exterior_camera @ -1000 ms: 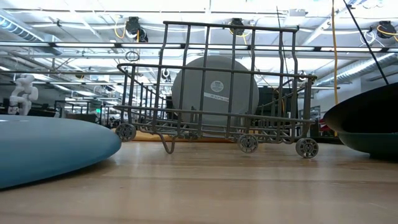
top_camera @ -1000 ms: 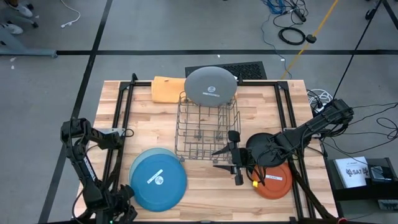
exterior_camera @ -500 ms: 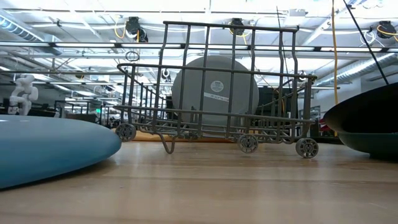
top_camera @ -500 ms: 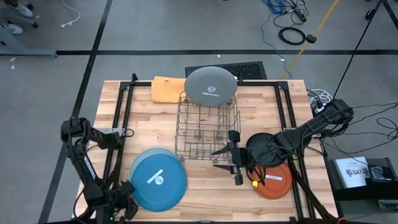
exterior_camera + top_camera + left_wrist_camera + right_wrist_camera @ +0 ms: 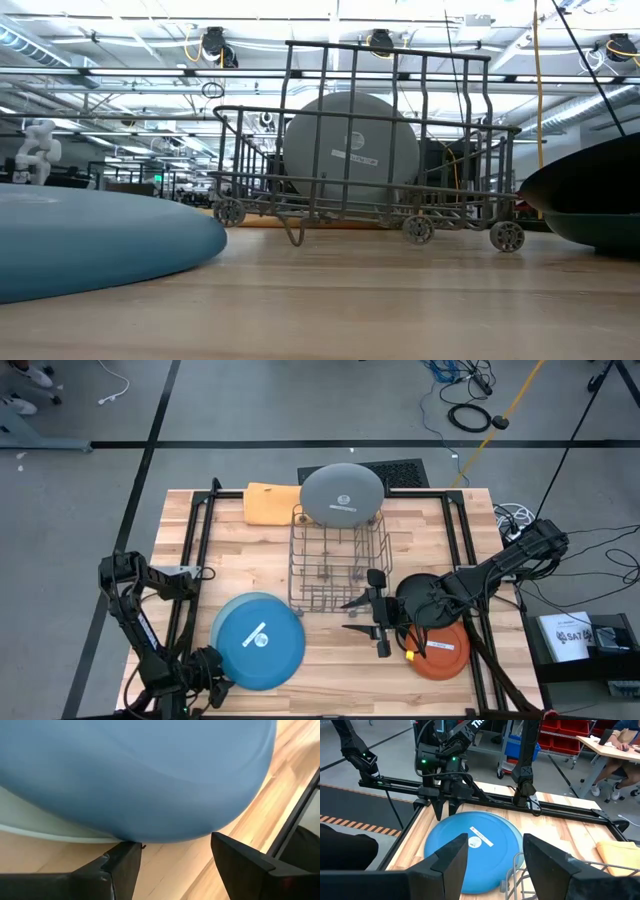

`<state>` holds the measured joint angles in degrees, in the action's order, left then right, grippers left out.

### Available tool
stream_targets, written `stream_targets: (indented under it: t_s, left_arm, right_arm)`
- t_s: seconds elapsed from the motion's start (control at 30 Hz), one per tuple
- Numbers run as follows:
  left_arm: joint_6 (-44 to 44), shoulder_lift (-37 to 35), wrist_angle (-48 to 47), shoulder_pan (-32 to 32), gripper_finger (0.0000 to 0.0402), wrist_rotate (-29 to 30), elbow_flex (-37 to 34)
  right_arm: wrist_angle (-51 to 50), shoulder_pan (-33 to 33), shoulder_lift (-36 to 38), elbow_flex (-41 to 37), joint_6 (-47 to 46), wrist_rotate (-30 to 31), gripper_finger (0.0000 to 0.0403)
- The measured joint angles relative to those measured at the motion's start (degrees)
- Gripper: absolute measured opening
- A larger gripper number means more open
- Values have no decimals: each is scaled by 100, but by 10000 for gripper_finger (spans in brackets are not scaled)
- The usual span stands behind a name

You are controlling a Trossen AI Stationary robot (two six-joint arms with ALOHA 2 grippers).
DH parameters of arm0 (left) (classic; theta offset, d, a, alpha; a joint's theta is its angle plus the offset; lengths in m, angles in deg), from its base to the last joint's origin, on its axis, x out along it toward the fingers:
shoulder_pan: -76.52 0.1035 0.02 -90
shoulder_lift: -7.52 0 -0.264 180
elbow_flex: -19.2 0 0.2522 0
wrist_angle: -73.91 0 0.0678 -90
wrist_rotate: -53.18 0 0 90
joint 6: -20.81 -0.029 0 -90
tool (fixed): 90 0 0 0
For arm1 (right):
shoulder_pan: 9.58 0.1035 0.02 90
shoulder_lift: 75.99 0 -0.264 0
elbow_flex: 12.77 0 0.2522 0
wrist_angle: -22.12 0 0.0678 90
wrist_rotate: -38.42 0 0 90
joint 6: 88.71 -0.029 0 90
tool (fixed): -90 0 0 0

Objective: Sort dishes
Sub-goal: Put the blue plate into the dish rack

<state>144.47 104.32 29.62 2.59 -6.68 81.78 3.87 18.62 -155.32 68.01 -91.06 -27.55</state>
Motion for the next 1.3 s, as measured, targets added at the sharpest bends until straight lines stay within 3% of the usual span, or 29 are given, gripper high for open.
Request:
stream_targets:
  t_s: [0.97, 1.3]
  left_arm:
    - [-160, -22, 1213, -2, 237, 1476, 11]
    - [-158, -26, 1330, -2, 164, 1766, 13]
  right_arm:
    - [4, -13, -2, 0, -22, 0, 183]
    - [139, -13, -4, 0, -22, -2, 183]
